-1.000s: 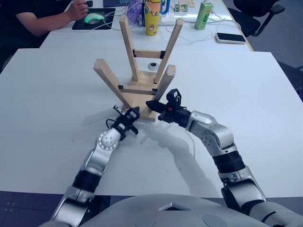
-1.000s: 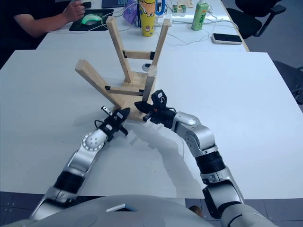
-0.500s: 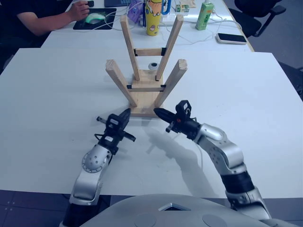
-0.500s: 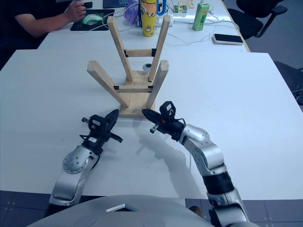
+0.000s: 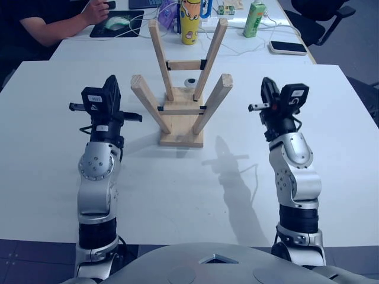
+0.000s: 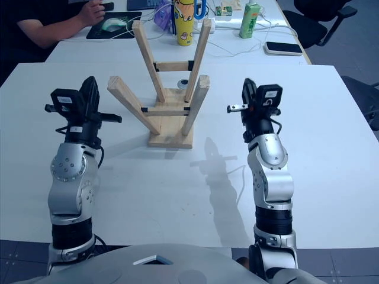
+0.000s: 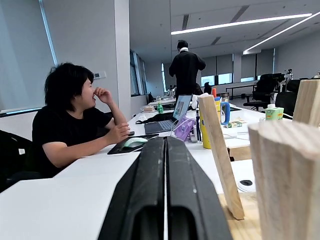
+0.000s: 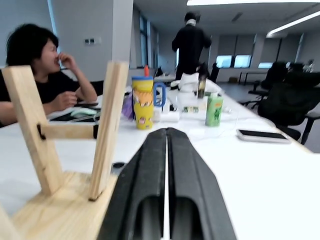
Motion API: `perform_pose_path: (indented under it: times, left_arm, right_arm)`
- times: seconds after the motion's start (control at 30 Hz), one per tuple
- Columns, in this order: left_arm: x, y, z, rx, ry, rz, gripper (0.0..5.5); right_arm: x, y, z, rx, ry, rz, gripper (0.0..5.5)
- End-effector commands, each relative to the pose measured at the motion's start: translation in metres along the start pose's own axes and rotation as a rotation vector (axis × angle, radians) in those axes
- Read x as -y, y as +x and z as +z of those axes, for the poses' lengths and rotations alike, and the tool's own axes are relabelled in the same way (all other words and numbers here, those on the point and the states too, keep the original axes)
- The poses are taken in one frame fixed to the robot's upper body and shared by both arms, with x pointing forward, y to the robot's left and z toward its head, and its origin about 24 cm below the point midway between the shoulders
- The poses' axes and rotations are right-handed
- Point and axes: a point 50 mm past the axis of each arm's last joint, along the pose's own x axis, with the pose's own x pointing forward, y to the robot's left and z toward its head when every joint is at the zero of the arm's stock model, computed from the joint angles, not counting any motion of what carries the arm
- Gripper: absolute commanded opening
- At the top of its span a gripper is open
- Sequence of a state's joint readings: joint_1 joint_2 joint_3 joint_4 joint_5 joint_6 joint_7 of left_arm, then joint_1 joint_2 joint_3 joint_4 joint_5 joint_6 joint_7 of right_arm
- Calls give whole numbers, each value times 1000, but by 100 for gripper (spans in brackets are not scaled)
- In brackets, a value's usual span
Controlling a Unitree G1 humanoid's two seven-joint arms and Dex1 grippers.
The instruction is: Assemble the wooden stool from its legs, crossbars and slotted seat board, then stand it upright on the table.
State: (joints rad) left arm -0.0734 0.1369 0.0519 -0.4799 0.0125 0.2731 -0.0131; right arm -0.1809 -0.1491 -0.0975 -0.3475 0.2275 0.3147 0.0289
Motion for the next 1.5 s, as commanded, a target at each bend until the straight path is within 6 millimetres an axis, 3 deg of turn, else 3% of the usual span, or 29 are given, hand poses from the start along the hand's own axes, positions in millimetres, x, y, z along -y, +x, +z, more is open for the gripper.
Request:
perform_pose_path:
  times: [0.03, 0.07, 0.1, 0.13, 0.23, 0.37, 0.47, 0.53, 0.67, 0.83, 0.97, 1.13, 1.33, 1.5]
  left_arm:
    - [29, 2, -6, -38, 50, -203, 0]
    - [42, -1, -12, -80, 41, -281, 0]
    - [49, -3, -17, -109, 30, -317, 0]
    - [52, -3, -20, -129, 35, -327, 0]
    - [35, 1, -29, -177, 40, -230, 0]
    - [-1, -1, -41, -233, 67, -76, 0]
    - [-14, -10, -49, -270, 52, -42, 0]
    - [-19, -20, -63, -351, 52, -75, 0]
    - [-28, -44, -98, -591, 92, -331, 0]
    - [-36, -40, -111, -707, 117, -564, 0]
    - [-17, -34, -115, -737, 80, -676, 0]
    - [2, -27, -113, -725, 3, -704, 0]
    - [-3, -16, -117, -728, 32, -608, 0]
    - [2, -10, -121, -725, 42, -600, 0]
  right_arm:
    - [-48, 6, 11, 5, 60, 317, 3]
    - [-82, 0, 1, -81, 51, 543, 3]
    - [-101, -8, -9, -162, 83, 676, 3]
    - [-106, -13, -20, -234, 117, 715, 3]
    - [-73, -7, -43, -351, 117, 541, 3]
    - [-30, 0, -56, -419, 3, 399, 3]
    - [-16, 11, -60, -415, -47, 388, 3]
    - [-21, 20, -57, -377, -29, 451, 3]
    - [-41, 37, -51, -299, 49, 638, 3]
    - [-50, 47, -53, -264, 44, 829, 3]
    - [-58, 43, -58, -274, 34, 961, 3]
    - [-75, 35, -63, -286, 32, 1054, 3]
    - [-97, 21, -66, -289, 72, 1124, 3]
    - [-108, 26, -73, -293, 45, 1028, 3]
